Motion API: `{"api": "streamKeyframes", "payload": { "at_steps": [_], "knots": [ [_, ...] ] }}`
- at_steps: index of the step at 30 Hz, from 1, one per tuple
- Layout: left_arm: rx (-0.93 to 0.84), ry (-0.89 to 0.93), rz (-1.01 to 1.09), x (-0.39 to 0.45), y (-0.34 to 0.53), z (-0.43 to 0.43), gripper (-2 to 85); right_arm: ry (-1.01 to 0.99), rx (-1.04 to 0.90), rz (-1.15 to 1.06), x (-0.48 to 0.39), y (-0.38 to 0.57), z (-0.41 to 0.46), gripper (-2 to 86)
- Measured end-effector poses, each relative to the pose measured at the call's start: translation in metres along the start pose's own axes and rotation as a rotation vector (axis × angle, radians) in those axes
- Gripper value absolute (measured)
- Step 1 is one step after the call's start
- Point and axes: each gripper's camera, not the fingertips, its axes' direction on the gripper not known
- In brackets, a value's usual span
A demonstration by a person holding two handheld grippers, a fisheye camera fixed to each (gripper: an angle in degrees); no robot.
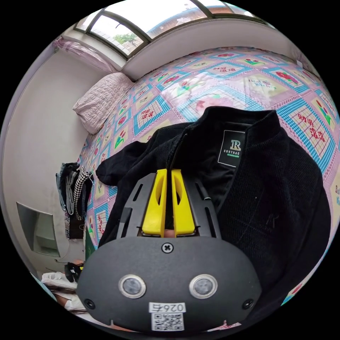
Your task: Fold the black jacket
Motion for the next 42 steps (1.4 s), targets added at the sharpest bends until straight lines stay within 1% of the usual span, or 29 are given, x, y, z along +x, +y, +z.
{"api": "streamKeyframes", "payload": {
  "at_steps": [1, 4, 7, 9, 13, 15, 17, 19, 21, 23, 25, 26, 27, 28, 29, 31, 33, 34, 36, 38, 39, 41, 42],
  "knots": [
    [0.07, 0.095, -0.059, -0.019, 0.002, -0.013, 0.1, 0.002, 0.007, -0.017, -0.01, -0.005, -0.006, -1.5],
    [0.191, 0.23, -0.113, -0.044, -0.001, -0.031, 0.0, 0.017, 0.026, -0.078, -0.039, -0.024, -0.03, -1.4],
    [0.231, 0.318, -0.102, -0.044, -0.014, -0.027, -0.1, 0.047, 0.031, -0.142, -0.067, -0.043, -0.054, -1.3],
    [0.224, 0.34, -0.074, -0.039, -0.021, -0.022, -0.1, 0.068, 0.029, -0.154, -0.077, -0.052, -0.064, -1.3],
    [0.122, 0.388, 0.006, -0.036, -0.032, 0.003, -0.1, 0.171, -0.018, -0.106, -0.066, -0.066, -0.052, -1.3],
    [0.078, 0.408, 0.024, -0.044, -0.031, 0.013, 0.0, 0.16, -0.045, -0.052, -0.05, -0.066, -0.038, -1.3],
    [0.056, 0.441, 0.025, -0.059, -0.029, 0.015, 0.0, 0.1, -0.036, 0.006, -0.035, -0.064, -0.03, -1.3],
    [0.06, 0.502, 0.009, -0.083, -0.023, 0.011, 0.0, 0.044, 0.0, 0.024, -0.033, -0.065, -0.033, -1.3],
    [0.051, 0.545, -0.001, -0.097, -0.019, 0.01, 0.0, 0.035, 0.022, 0.019, -0.038, -0.069, -0.035, -1.2],
    [0.04, 0.604, -0.038, -0.113, -0.01, 0.01, 0.0, 0.105, -0.023, 0.023, -0.047, -0.074, -0.019, -0.6],
    [0.062, 0.695, -0.127, -0.139, 0.012, 0.0, 0.0, 0.15, -0.084, 0.026, -0.051, -0.076, -0.003, 1.3],
    [0.068, 0.723, -0.152, -0.147, 0.019, -0.004, 0.0, 0.22, -0.098, 0.044, -0.054, -0.075, -0.001, 2.4],
    [0.086, 0.799, -0.201, -0.165, 0.033, -0.011, -0.2, 0.26, -0.088, 0.046, -0.056, -0.073, -0.003, 3.0],
    [0.132, 0.876, -0.251, -0.186, 0.048, -0.021, -0.4, 0.307, -0.053, 0.048, -0.062, -0.068, -0.013, 3.6],
    [0.166, 0.898, -0.282, -0.196, 0.055, -0.027, -0.5, 0.304, -0.015, 0.05, -0.068, -0.063, -0.028, 3.7],
    [0.328, 0.942, -0.382, -0.236, 0.079, -0.053, -0.8, 0.235, 0.066, 0.035, -0.082, -0.05, -0.055, 2.9],
    [0.413, 0.928, -0.396, -0.257, 0.081, -0.07, -0.9, 0.182, 0.132, 0.016, -0.101, -0.035, -0.078, 1.9],
    [0.439, 0.893, -0.38, -0.266, 0.075, -0.077, -0.9, 0.161, 0.165, 0.0, -0.114, -0.024, -0.092, 1.3],
    [0.427, 0.848, -0.333, -0.271, 0.057, -0.079, -1.0, 0.126, 0.244, -0.032, -0.136, -0.004, -0.116, 0.1],
    [0.397, 0.818, -0.272, -0.271, 0.036, -0.072, -1.0, 0.058, 0.398, -0.065, -0.167, 0.032, -0.159, -0.7],
    [0.366, 0.794, -0.251, -0.27, 0.022, -0.064, -1.0, 0.035, 0.444, -0.074, -0.175, 0.043, -0.171, -0.8],
    [0.32, 0.728, -0.239, -0.269, 0.005, -0.05, -1.0, -0.055, 0.621, -0.091, -0.206, 0.089, -0.226, -1.1],
    [0.293, 0.688, -0.24, -0.268, -0.003, -0.044, -1.0, -0.08, 0.673, -0.104, -0.215, 0.103, -0.242, -1.1]
  ]
}}
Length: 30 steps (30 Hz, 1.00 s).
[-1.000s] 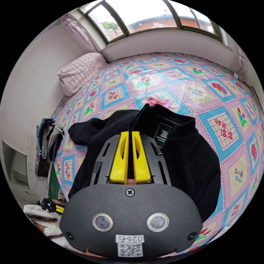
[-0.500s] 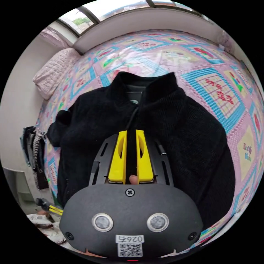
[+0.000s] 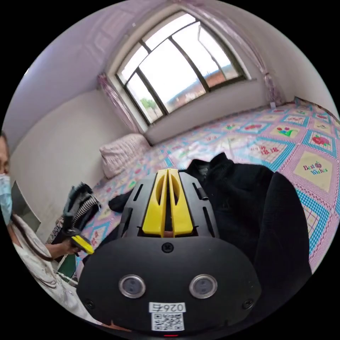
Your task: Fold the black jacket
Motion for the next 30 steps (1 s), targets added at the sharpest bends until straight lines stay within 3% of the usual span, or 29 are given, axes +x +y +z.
{"api": "streamKeyframes", "payload": {
  "at_steps": [2, 8, 11, 14, 16, 19, 22, 23, 26, 28, 30],
  "knots": [
    [-0.028, -0.033, 0.011, 0.0, -0.006, 0.007, -1.0, -0.063, 0.193, -0.045, -0.046, 0.0, -0.08, -1.1],
    [0.013, -0.091, 0.017, 0.022, 0.004, -0.018, -1.0, -0.019, 0.324, -0.213, -0.153, 0.0, -0.236, -0.6],
    [0.21, -0.075, -0.004, 0.041, 0.022, -0.069, -1.0, 0.149, 0.467, -0.361, -0.227, 0.014, -0.301, 1.8],
    [0.505, -0.031, 0.031, 0.069, 0.046, -0.135, -1.0, 0.336, 0.653, -0.428, -0.291, 0.024, -0.344, 4.7],
    [0.76, 0.068, 0.143, 0.099, 0.068, -0.188, -1.0, 0.358, 0.722, -0.497, -0.32, 0.025, -0.364, 2.6],
    [1.033, 0.311, 0.336, 0.125, 0.096, -0.242, -0.9, 0.337, 0.606, -0.545, -0.341, 0.001, -0.374, -0.1],
    [1.097, 0.609, 0.495, 0.122, 0.11, -0.271, -0.6, 0.376, 0.45, -0.389, -0.311, -0.023, -0.352, -0.5],
    [1.099, 0.628, 0.504, 0.119, 0.112, -0.273, -0.5, 0.363, 0.336, -0.295, -0.286, -0.029, -0.334, -0.3],
    [1.008, 0.372, 0.317, 0.111, 0.127, -0.269, 2.6, 0.387, 0.02, -0.037, -0.209, -0.016, -0.275, 1.5],
    [0.759, -0.015, 0.07, 0.097, 0.133, -0.243, 9.5, 0.404, -0.146, 0.123, -0.163, 0.006, -0.24, 6.9],
    [0.576, -0.19, -0.123, 0.07, 0.143, -0.213, 14.2, 0.376, -0.24, 0.278, -0.121, 0.029, -0.213, 10.3]
  ]
}}
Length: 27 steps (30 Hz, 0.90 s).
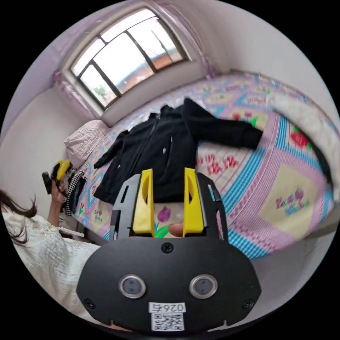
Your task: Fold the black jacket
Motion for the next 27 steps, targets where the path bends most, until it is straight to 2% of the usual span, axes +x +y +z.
{"api": "streamKeyframes", "payload": {
  "at_steps": [1, 4, 9, 11, 13, 16, 22, 27],
  "knots": [
    [-0.085, -0.044, -0.082, -0.021, 0.017, 0.015, 16.3, -0.036, -0.042, 0.069, 0.017, 0.001, 0.022, 11.4],
    [-0.168, -0.019, -0.264, -0.063, 0.052, 0.046, 20.6, -0.139, -0.049, 0.238, 0.052, -0.007, 0.062, 12.9],
    [-0.305, -0.03, -0.252, -0.064, 0.054, 0.107, 25.6, -0.172, -0.079, 0.304, 0.069, -0.052, 0.112, 12.0],
    [-0.399, -0.05, -0.208, -0.054, 0.051, 0.137, 23.2, -0.154, -0.106, 0.282, 0.061, -0.079, 0.132, 10.3],
    [-0.529, -0.246, -0.075, -0.031, 0.047, 0.17, 13.1, -0.084, -0.16, 0.26, 0.056, -0.096, 0.147, 6.3],
    [-0.522, -0.272, -0.055, -0.016, 0.037, 0.171, 7.4, -0.087, -0.194, 0.24, 0.059, -0.115, 0.156, 0.1],
    [-0.478, -0.241, -0.107, 0.001, 0.07, 0.147, 6.2, -0.209, -0.22, 0.254, 0.093, -0.116, 0.136, -1.0],
    [-0.479, -0.145, -0.243, 0.008, 0.138, 0.128, 6.5, -0.192, -0.264, 0.297, 0.132, -0.086, 0.111, -0.7]
  ]
}}
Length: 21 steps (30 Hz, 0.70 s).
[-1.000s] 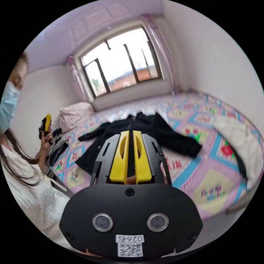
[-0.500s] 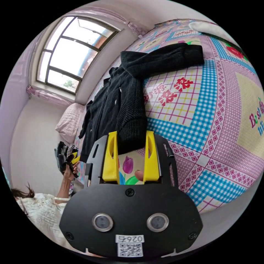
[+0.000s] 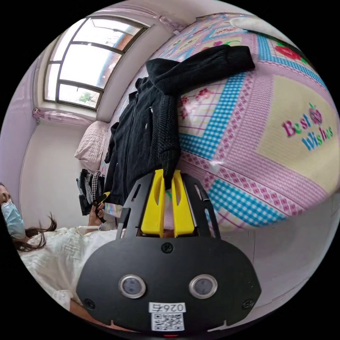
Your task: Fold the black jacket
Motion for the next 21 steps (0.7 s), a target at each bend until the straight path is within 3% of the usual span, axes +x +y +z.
{"api": "streamKeyframes", "payload": {
  "at_steps": [5, 9, 13, 21],
  "knots": [
    [0.042, 0.066, -0.134, -0.033, 0.05, -0.006, 8.2, 0.106, -0.018, -0.014, 0.03, 0.026, -0.008, 6.3],
    [0.219, -0.004, -0.117, -0.031, 0.051, -0.057, 8.9, 0.225, 0.069, -0.07, 0.008, 0.047, -0.018, 8.6],
    [0.319, -0.056, 0.109, 0.019, -0.007, -0.068, 12.4, 0.25, 0.076, -0.249, -0.047, 0.063, 0.012, 8.1],
    [0.168, -0.005, 0.343, 0.083, -0.166, 0.033, 17.4, 0.084, -0.036, -0.467, -0.113, 0.062, 0.117, 6.1]
  ]
}}
